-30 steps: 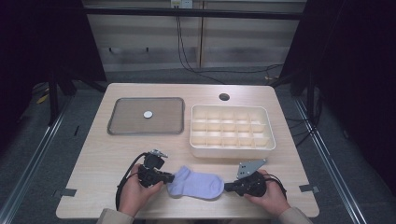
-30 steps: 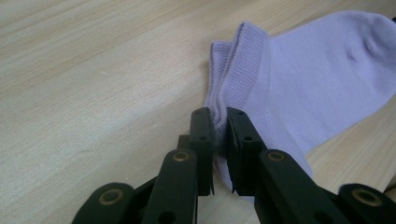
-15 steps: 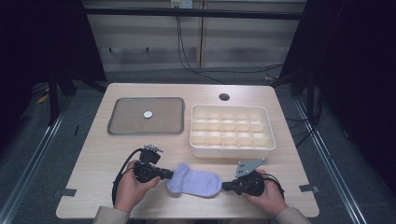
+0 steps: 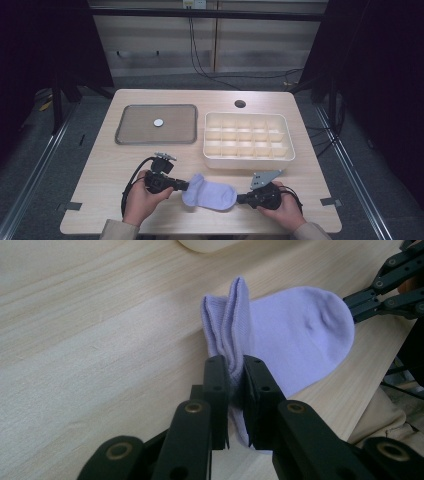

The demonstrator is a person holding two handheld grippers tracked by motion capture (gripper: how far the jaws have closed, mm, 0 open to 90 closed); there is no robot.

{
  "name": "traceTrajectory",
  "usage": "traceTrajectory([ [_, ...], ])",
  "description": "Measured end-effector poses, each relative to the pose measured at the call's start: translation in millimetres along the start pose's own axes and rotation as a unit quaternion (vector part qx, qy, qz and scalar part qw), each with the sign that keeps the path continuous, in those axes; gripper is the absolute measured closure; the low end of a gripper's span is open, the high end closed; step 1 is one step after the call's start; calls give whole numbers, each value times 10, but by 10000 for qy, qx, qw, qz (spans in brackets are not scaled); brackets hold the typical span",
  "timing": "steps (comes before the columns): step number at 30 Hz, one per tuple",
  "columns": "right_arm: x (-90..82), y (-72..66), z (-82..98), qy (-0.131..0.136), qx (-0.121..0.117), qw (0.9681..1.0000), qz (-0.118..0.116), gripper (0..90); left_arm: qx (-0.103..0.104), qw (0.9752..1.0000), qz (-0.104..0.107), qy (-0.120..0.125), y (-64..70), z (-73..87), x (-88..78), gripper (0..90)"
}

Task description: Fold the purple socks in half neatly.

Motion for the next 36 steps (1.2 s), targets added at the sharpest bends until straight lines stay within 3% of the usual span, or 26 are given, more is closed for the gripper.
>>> traceTrajectory([
  [9, 11, 1, -10, 17, -8, 10000, 31, 900, 57, 10000, 56, -20, 61, -29, 6, 816],
  [11, 14, -1, -12, 16, 6, 10000, 29, 900, -15, 10000, 85, 5, 83, -35, 5, 816],
  [26, 37, -9, -35, -4, -15, 10000, 66, 900, 237, 9997, -35, -108, 170, -80, -10, 816],
  [36, 63, -13, -62, -15, -38, 10000, 77, 900, 216, 9997, 13, -104, 216, -105, -23, 816],
])
Point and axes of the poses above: each handheld gripper's, and its own axes: x roughly forward along the jaws, z roughly out of its underside, y roughly to its right, the point moved 5 cm from there along x, roughly forward along the jaws, and after that the axes turned 10 degrees about -x, right-handed, at the moved point
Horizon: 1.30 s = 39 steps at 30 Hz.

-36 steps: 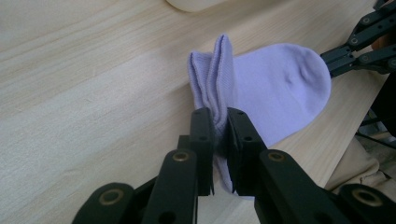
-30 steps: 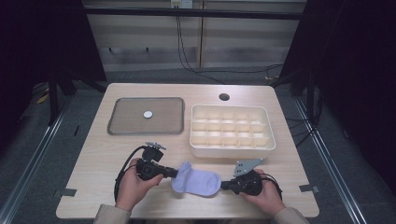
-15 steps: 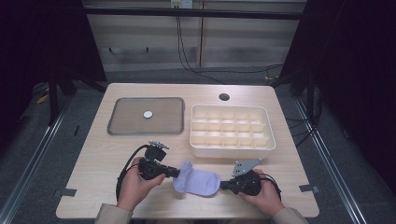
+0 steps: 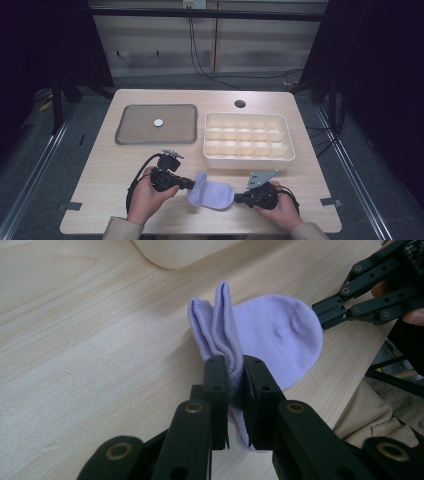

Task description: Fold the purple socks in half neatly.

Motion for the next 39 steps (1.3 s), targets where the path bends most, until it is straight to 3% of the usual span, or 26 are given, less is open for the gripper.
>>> traceTrajectory([
  [39, 99, -21, -90, 27, 6, 10000, 23, 900, 158, 9998, 139, -55, 152, -48, 51, 816],
])
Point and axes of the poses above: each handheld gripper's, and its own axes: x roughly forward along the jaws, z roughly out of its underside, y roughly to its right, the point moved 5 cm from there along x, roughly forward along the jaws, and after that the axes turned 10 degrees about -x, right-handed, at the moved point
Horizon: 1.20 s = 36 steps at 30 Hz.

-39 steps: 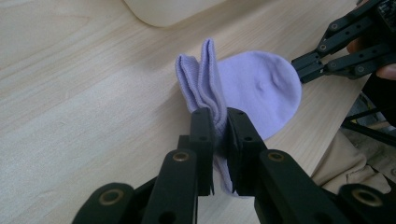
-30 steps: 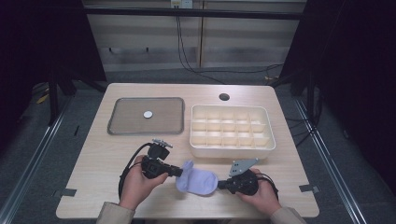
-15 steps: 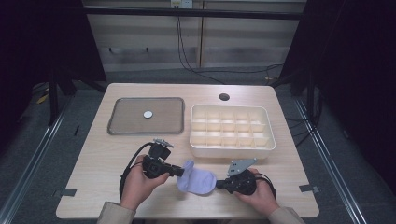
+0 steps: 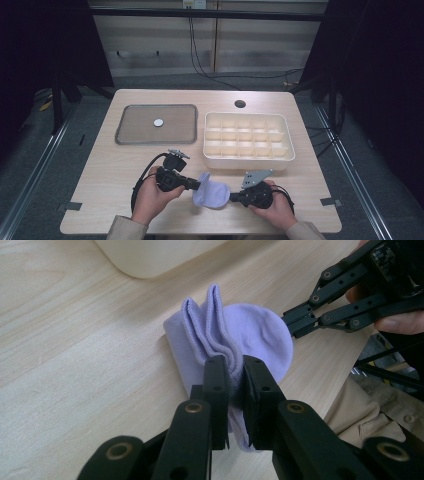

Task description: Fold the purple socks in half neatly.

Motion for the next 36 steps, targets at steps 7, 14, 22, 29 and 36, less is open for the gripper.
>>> traceTrajectory([
  [7, 10, 5, -8, 10, -27, 10000, 6, 900, 11, 10000, 34, 6, 29, -20, 3, 816],
  [14, 44, -4, -35, 39, -32, 10000, -18, 900, 77, 9999, 51, -37, 59, -35, 39, 816],
  [22, 61, 0, -47, 57, -24, 10000, -20, 900, 72, 9999, 71, -106, 60, -35, 81, 816],
  [29, 63, 2, -48, 62, -12, 10000, -18, 900, 58, 9998, 64, -152, 75, -34, 131, 816],
  [36, 66, -2, -51, 56, -5, 10000, -19, 900, 72, 9998, 84, -179, 81, -43, 171, 816],
])
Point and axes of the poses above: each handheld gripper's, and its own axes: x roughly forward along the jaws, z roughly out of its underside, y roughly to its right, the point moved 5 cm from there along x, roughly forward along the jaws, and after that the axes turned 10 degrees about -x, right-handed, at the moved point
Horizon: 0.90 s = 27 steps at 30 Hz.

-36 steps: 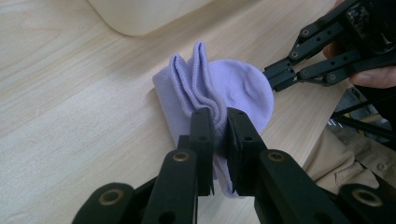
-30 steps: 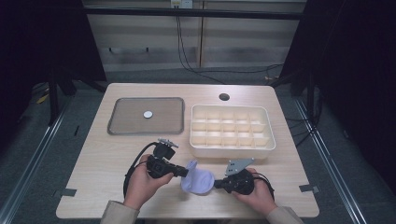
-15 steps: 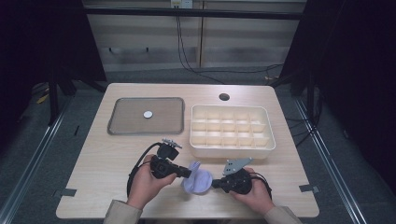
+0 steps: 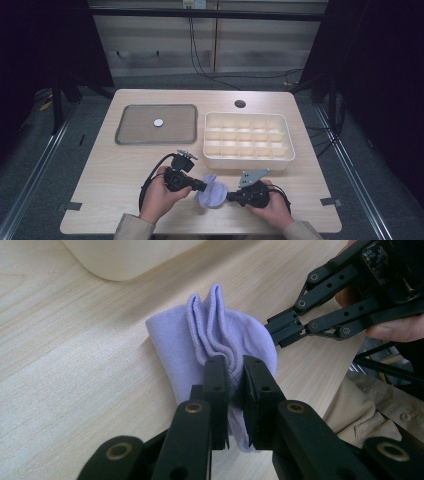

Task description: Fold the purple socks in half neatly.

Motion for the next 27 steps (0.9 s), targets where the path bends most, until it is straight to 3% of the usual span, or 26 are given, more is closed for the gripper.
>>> traceTrajectory([
  [15, 27, -8, -21, 26, -14, 10000, 5, 900, 40, 9999, -52, -95, 14, -4, 74, 816],
  [27, 29, -11, -22, 30, -45, 10000, -11, 900, 38, 9999, -88, -34, 16, -3, 95, 806],
])
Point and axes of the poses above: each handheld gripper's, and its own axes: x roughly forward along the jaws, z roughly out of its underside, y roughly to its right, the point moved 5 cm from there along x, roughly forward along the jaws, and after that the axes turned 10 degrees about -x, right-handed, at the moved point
